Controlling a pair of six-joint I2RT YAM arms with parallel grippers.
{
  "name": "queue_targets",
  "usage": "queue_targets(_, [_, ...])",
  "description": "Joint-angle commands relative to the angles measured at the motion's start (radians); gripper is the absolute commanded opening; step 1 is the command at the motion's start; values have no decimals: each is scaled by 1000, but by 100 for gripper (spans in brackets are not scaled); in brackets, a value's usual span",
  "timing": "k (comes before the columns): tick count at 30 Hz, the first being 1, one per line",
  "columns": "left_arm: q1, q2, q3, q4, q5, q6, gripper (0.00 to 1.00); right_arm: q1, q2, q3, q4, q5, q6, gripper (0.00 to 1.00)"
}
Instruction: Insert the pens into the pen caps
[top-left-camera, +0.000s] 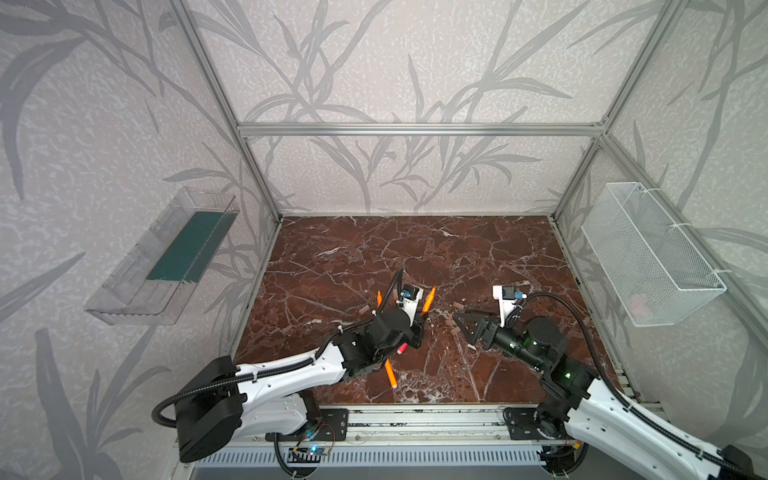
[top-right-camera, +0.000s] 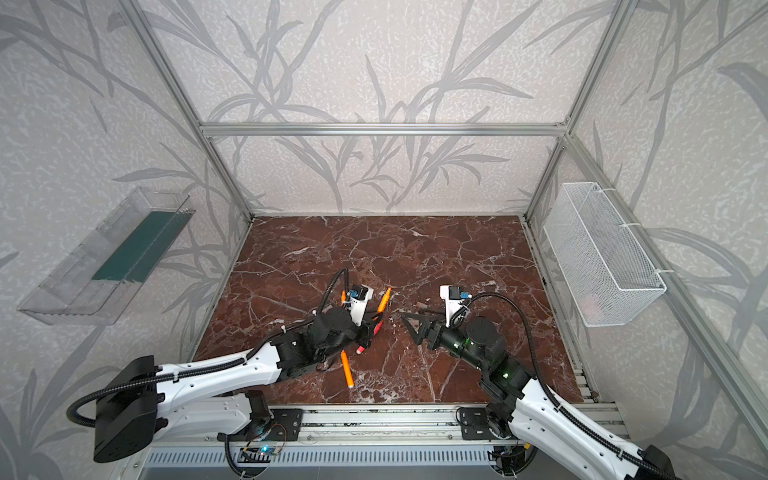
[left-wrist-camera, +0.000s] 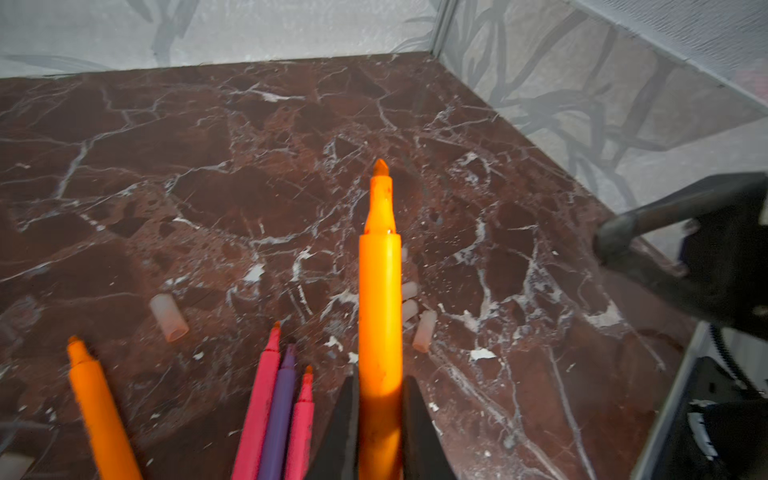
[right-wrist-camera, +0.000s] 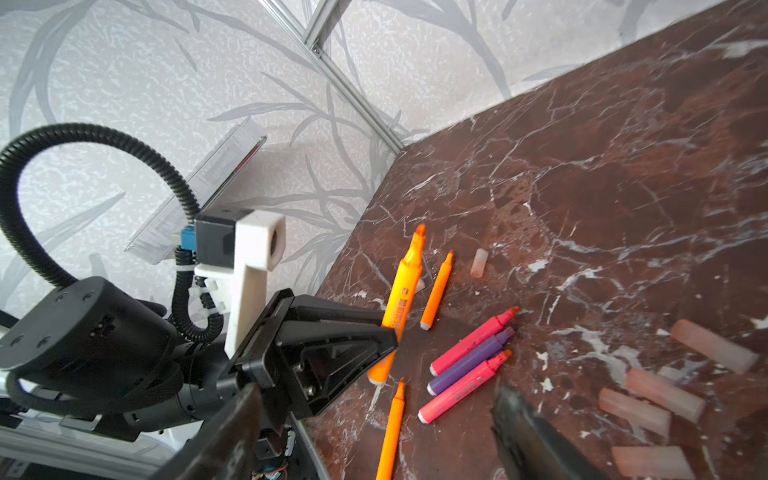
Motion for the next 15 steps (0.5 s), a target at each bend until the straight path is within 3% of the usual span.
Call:
queue_targets(1, [1,11,13,117,82,43,0,20,37,8,107,40,42,80])
queue_targets(8, [-5,21,9,163,222,81,0,25,151,10,207,54,80,71])
queue_targets(15, [-9,27,9,169,248,84,0,28,185,13,235,97,86,66])
